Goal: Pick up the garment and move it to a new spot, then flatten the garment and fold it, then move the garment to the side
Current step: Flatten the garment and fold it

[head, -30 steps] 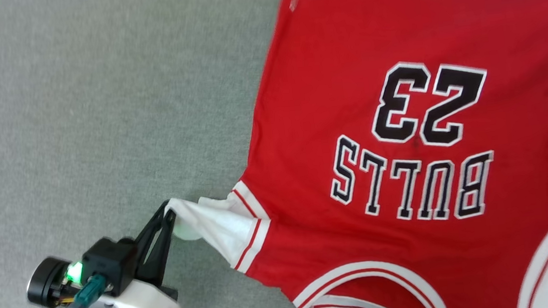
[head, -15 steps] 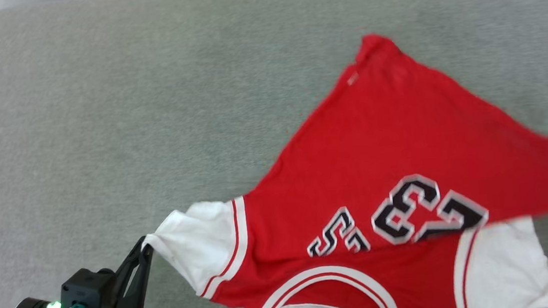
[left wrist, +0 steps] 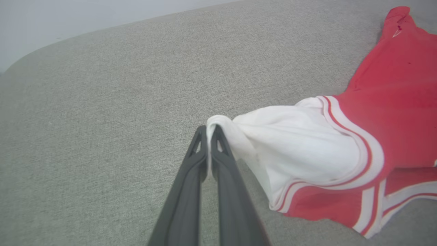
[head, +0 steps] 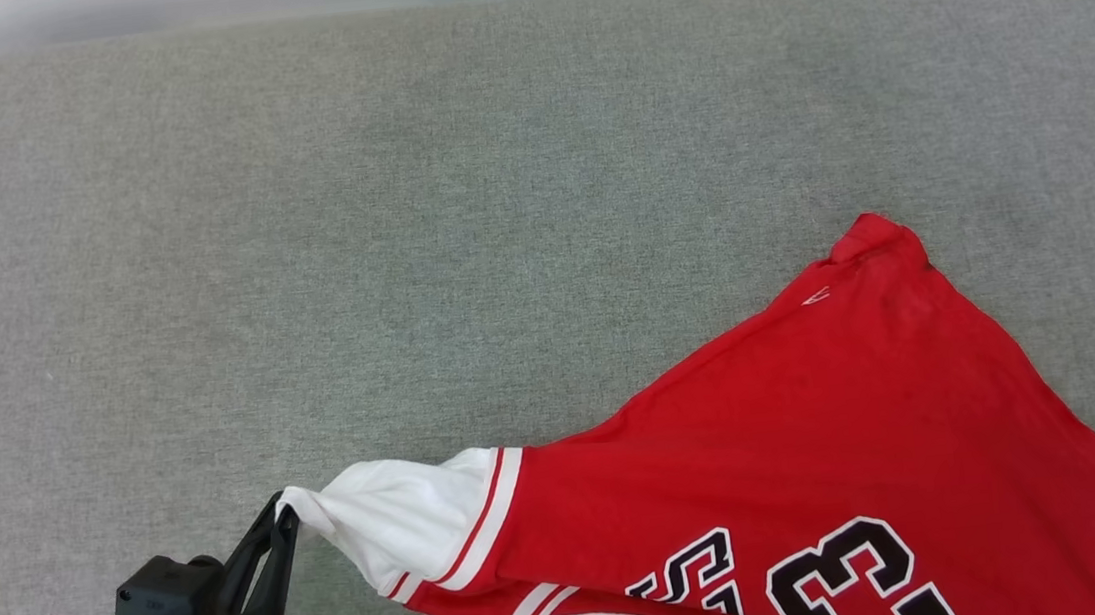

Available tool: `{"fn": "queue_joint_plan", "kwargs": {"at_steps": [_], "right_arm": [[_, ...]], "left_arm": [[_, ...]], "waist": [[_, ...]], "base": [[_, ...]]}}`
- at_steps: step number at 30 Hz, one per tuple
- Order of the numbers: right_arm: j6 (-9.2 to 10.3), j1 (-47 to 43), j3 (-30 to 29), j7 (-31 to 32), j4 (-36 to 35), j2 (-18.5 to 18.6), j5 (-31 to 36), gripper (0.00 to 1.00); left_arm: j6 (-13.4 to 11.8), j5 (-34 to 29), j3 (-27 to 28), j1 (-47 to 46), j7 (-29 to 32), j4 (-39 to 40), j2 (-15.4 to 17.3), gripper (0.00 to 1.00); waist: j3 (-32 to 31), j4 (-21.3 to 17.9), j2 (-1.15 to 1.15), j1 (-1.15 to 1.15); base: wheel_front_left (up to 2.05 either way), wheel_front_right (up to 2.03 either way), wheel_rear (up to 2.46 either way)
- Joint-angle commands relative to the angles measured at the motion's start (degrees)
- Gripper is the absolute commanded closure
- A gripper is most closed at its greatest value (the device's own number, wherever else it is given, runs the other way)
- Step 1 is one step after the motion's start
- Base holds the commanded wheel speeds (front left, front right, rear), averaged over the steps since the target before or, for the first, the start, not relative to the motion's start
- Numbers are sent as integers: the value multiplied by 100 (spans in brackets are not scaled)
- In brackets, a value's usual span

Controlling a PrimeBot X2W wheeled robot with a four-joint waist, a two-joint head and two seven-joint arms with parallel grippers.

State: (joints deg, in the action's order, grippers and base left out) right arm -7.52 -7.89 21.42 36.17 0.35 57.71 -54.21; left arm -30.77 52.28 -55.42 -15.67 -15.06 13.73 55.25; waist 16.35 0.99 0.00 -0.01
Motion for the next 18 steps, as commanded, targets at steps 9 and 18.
{"fn": "queue_joint_plan", "kwargs": {"at_steps": [9, 18], "right_arm": [[5, 499, -1469, 77, -857, 192, 385, 0], [5, 3364, -655, 2029, -1587, -2, 932, 0]], "left_arm": [[65, -78, -5, -48, -3, 12, -42, 100], [208, -350, -55, -511, 74, -12, -269, 100]], "waist": [[-18, 29, 0, 1], [576, 447, 0, 1]], "base": [[0, 0, 0], [0, 0, 0]]}}
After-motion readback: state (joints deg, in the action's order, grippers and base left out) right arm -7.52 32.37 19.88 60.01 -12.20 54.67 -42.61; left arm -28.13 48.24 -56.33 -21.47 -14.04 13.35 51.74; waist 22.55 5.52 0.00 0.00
